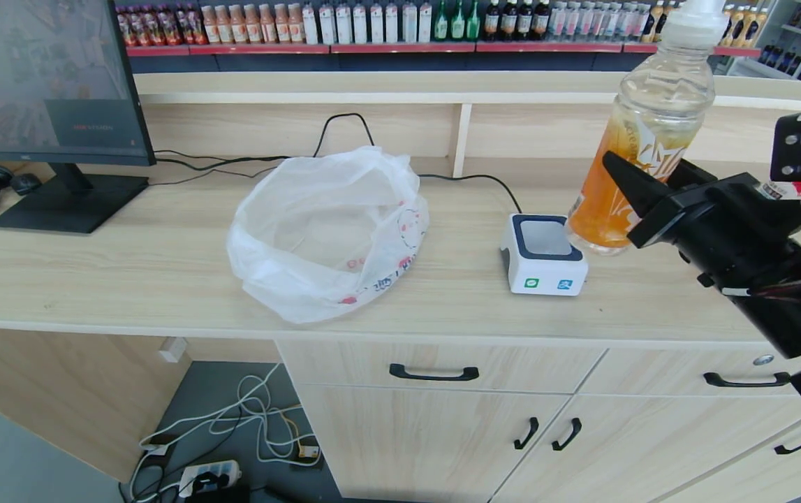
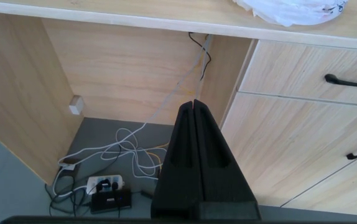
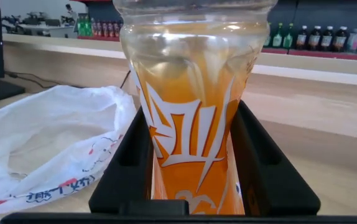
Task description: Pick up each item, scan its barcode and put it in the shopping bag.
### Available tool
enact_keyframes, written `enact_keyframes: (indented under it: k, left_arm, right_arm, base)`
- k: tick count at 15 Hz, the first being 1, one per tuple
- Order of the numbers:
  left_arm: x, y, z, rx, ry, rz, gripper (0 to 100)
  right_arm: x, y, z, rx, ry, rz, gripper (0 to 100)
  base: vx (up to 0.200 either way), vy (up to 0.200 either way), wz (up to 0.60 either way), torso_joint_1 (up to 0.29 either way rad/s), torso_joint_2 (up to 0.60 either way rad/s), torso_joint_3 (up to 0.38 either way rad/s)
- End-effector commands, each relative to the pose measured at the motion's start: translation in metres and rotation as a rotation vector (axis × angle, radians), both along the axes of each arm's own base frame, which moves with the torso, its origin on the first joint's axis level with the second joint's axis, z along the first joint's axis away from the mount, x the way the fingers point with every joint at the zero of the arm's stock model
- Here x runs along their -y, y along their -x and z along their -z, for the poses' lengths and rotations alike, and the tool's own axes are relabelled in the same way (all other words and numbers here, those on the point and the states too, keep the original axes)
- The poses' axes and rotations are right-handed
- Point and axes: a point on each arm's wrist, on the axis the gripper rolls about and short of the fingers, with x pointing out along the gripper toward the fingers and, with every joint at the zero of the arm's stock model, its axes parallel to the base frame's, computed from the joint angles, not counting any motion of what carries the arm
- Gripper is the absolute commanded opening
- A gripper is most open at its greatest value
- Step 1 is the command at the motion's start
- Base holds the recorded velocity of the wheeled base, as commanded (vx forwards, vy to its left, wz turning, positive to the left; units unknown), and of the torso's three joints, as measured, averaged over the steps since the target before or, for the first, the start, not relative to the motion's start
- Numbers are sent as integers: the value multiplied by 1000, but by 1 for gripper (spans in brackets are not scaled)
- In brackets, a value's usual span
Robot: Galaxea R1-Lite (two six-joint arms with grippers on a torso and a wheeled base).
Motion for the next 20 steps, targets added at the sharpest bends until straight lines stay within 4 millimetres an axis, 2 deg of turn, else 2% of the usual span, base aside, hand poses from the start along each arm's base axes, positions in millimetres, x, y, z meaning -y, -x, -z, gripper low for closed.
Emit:
enact_keyframes:
  k: [1, 4, 13, 20]
  left_arm:
    - [0, 0, 0, 0, 0, 0, 0]
    - [0, 0, 0, 0, 0, 0, 0]
    - [0, 0, 0, 0, 0, 0, 0]
    - [0, 0, 0, 0, -1, 1, 0]
  right_arm:
    - [0, 9, -1, 8, -6, -10, 0]
    - [0, 7, 0, 0, -17, -15, 0]
    - [2, 2, 3, -8, -16, -6, 0]
    - [3, 6, 4, 12, -7, -58, 0]
  base:
    - [0, 0, 0, 0, 0, 0]
    - [0, 0, 0, 0, 0, 0]
    - [0, 200, 0, 0, 3, 1]
    - [0, 0, 0, 0, 0, 0]
